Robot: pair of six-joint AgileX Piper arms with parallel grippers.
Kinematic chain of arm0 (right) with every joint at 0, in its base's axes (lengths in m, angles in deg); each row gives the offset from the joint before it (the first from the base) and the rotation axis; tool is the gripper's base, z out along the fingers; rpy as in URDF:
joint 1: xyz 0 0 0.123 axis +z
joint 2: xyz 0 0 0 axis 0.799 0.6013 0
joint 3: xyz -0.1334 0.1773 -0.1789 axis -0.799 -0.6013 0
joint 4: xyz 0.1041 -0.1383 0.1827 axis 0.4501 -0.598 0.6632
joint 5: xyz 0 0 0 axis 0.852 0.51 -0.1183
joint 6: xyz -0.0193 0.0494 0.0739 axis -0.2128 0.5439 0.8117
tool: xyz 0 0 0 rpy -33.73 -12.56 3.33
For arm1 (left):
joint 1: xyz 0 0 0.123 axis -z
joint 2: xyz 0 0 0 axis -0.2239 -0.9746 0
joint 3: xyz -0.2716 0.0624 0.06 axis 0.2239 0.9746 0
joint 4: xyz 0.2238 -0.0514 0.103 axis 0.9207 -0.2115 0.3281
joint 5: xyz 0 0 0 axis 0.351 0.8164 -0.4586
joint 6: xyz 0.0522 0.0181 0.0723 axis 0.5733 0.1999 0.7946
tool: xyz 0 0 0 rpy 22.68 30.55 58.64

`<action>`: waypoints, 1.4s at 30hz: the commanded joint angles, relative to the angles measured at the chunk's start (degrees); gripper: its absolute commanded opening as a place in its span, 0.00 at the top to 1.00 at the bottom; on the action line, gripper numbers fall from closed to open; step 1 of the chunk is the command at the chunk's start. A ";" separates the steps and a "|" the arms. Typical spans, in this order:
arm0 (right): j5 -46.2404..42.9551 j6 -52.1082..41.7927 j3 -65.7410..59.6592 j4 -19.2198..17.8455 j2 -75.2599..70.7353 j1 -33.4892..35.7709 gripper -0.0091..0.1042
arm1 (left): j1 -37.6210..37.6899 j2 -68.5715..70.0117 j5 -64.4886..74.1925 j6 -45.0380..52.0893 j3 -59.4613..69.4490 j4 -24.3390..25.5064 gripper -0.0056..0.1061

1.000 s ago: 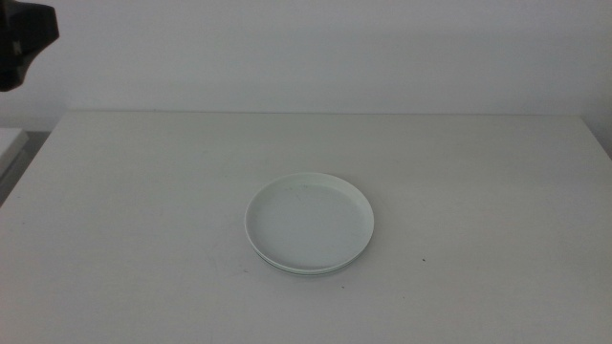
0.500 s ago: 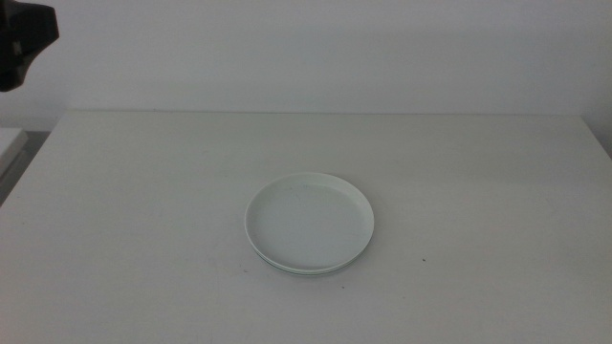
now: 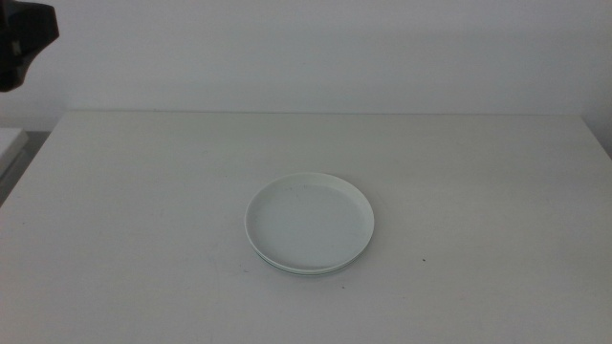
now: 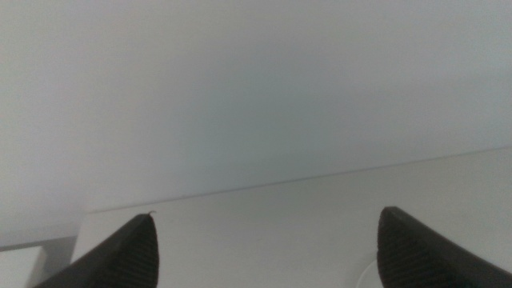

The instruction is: Stack the three bowls on top of each other.

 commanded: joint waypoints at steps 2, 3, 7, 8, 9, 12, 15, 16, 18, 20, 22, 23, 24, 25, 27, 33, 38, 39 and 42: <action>-0.98 -0.21 -4.57 -1.40 -3.10 -0.15 0.10 | 0.00 3.39 -4.46 0.03 3.60 -2.66 0.11; -1.37 -0.21 -6.28 -1.40 -4.41 -0.15 0.10 | 0.00 4.66 -6.17 0.03 5.37 -2.66 0.11; -5.90 -0.21 -15.07 -1.40 -11.21 -0.15 0.10 | 0.00 12.59 -13.17 0.03 16.40 -2.33 0.11; -6.54 -0.21 -17.66 -1.40 -13.27 -0.15 0.10 | 0.00 15.12 -14.18 0.03 19.40 -2.33 0.11; -6.65 -0.21 -20.08 -1.40 -15.29 -0.15 0.10 | 0.00 17.20 -14.42 0.03 21.79 -2.05 0.11; -6.65 -0.21 -25.91 0.11 -20.51 -0.15 0.10 | 0.00 24.84 -14.70 0.03 30.01 -0.37 0.11; -6.65 -0.21 -29.75 1.70 -24.42 -0.15 0.10 | 0.00 31.86 -15.47 0.03 37.76 1.24 0.11; -6.65 -0.21 -30.44 1.68 -25.47 -0.15 0.10 | 0.00 34.25 -15.85 0.03 40.13 1.51 0.11; -6.50 -0.21 -31.84 1.68 -27.03 -0.15 0.10 | 0.00 38.92 -15.97 0.03 44.16 1.51 0.11; -6.84 -0.21 -32.94 1.68 -27.94 -0.15 0.10 | 0.00 43.68 -15.97 0.03 48.28 1.51 0.11; -6.84 -0.21 -34.19 1.68 -28.76 -0.15 0.10 | -0.08 47.71 -15.39 0.03 51.39 1.51 0.11; -6.84 -0.21 -34.98 1.68 -29.08 -0.15 0.10 | -0.08 47.82 -14.91 0.03 52.78 1.51 0.11; -6.84 -0.21 -35.73 1.68 -29.16 -0.15 0.10 | -0.08 47.82 -15.05 0.03 53.84 1.51 0.11; -6.84 -0.21 -36.51 1.68 -29.16 -0.15 0.10 | -0.08 47.82 -15.21 0.03 54.81 1.51 0.11; -7.53 -0.21 -37.59 1.71 -29.16 -0.15 0.10 | -0.23 47.82 -15.22 0.03 56.36 1.51 0.11; -8.30 0.03 -37.59 1.95 -29.16 -0.38 0.10 | -0.23 47.82 -14.86 0.03 58.24 1.59 0.11; -8.55 0.02 -37.59 2.04 -29.16 -0.38 0.10 | -0.23 47.82 -14.19 0.03 58.24 1.90 0.11; -8.55 0.02 -37.59 2.04 -29.16 -0.38 0.10 | -0.23 47.82 -14.42 0.03 58.24 1.91 0.11; -8.55 0.02 -37.59 2.04 -29.16 -0.38 0.10 | -1.93 47.82 -14.42 -0.06 58.24 2.00 0.11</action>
